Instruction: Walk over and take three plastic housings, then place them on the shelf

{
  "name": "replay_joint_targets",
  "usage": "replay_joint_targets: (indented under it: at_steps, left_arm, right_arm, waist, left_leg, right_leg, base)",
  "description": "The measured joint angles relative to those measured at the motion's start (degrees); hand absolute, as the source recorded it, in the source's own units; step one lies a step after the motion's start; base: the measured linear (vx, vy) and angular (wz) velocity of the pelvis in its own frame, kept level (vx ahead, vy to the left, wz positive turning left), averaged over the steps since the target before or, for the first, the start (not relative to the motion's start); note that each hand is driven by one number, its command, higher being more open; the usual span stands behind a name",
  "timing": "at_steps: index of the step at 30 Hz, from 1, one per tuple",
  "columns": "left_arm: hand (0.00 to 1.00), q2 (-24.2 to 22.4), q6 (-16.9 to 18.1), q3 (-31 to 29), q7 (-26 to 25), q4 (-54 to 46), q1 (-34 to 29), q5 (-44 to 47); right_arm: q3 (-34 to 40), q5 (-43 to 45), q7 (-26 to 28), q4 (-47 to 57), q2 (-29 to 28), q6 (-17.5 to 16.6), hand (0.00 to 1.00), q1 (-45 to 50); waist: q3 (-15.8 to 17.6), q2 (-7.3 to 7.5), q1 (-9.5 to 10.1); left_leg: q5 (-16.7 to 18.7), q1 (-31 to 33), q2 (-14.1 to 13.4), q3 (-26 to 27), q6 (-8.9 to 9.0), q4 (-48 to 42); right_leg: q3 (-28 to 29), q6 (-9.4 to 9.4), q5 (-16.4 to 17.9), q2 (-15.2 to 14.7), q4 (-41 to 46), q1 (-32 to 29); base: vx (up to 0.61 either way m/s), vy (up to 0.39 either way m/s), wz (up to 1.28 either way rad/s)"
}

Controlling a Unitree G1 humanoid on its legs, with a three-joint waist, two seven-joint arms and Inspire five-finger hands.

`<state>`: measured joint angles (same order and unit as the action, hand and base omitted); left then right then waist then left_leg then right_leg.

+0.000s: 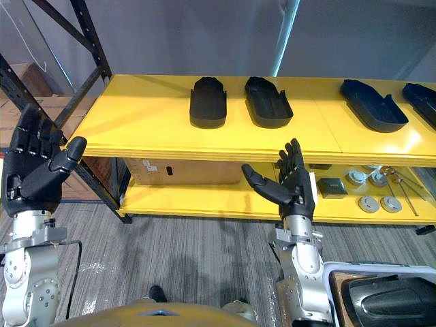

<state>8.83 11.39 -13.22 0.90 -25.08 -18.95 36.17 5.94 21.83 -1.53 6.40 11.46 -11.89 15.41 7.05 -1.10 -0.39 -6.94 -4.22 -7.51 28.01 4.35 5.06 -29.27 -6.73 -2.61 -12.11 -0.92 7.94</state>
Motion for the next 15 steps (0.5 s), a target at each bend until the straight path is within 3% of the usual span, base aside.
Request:
replay_joint_targets:
  at_steps: [4, 7, 9, 10, 11, 12, 15]
  left_arm:
    - [1.00, -0.5, -2.0, 0.0, 0.6, 0.3, -2.3, 0.2]
    - [1.00, -2.3, -2.1, -0.3, 0.2, 1.7, -4.6, 0.4]
    - [1.00, -3.1, -2.1, -0.8, 0.0, 3.7, -5.6, 0.4]
    - [1.00, -4.0, -2.1, -0.9, 0.0, 4.4, -5.6, 0.3]
    - [1.00, -4.2, -2.2, -0.9, 0.1, 4.5, -5.8, 0.3]
    - [1.00, -4.5, -2.4, -0.9, 0.5, 4.6, -6.0, 0.4]
    - [1.00, -4.5, -2.5, -0.8, 2.5, 4.6, -5.3, 0.4]
  right_arm:
    - [0.9, 1.7, 2.9, -1.5, -0.4, 2.1, 1.00, 0.3]
    - [0.1, 2.8, 6.3, -4.2, 0.3, 3.8, 1.00, -2.2]
    - [-2.0, 3.5, 8.1, -7.7, 3.1, 4.4, 1.00, -6.7]
    - [-2.4, 3.4, 9.1, -7.9, 5.1, 4.8, 1.00, -8.6]
    - [-2.4, 3.4, 9.4, -8.0, 5.7, 4.8, 1.00, -9.4]
    - [-2.2, 3.4, 9.7, -8.1, 6.4, 4.8, 1.00, -10.1]
    - [-1.2, 4.0, 10.2, -8.1, 6.4, 4.9, 1.00, -9.9]
  waist:
    - [0.3, 0.52, 0.19]
    - [0.8, 1.32, 1.09]
    - [1.8, 0.73, 3.35]
    - [2.6, -0.91, 3.57]
    - [2.9, -1.56, 3.49]
    - [3.0, -2.32, 3.31]
    - [2.9, -2.50, 2.10]
  left_leg:
    - [0.7, 0.0, -0.4, 1.6, 0.65, -0.3]
    - [5.9, 2.1, -4.3, 2.8, 5.08, -11.6]
    - [7.5, 8.4, -8.6, -7.3, 4.70, -29.3]
    - [7.4, 11.2, -10.0, -11.8, 4.82, -35.3]
    - [7.2, 12.1, -10.5, -13.4, 5.26, -37.0]
    - [6.7, 12.7, -11.1, -13.6, 5.84, -38.0]
    - [6.1, 10.8, -11.2, -9.1, 5.03, -33.4]
  right_leg:
    - [1.5, 0.08, -0.1, 0.3, -0.4, -1.0]
    - [4.6, 0.17, 0.3, 0.9, -0.7, -1.1]
    - [8.4, 0.97, 0.0, 2.3, -0.9, -1.6]
    - [10.1, 1.91, 0.0, 3.6, -1.1, -1.9]
    - [10.7, 2.29, -0.1, 4.2, -1.3, -1.9]
    - [11.1, 2.83, -0.4, 4.7, -2.0, -2.0]
    - [11.1, 2.73, -2.0, 4.9, -2.8, -1.8]
  base:
    - [0.05, 0.013, -0.22]
    - [0.08, -0.047, -0.66]
    - [0.02, -0.102, -1.13]
    - [0.01, -0.048, -0.75]
    - [0.05, -0.031, -0.52]
    - [0.14, -0.046, -0.20]
    - [0.16, -0.045, -0.01]
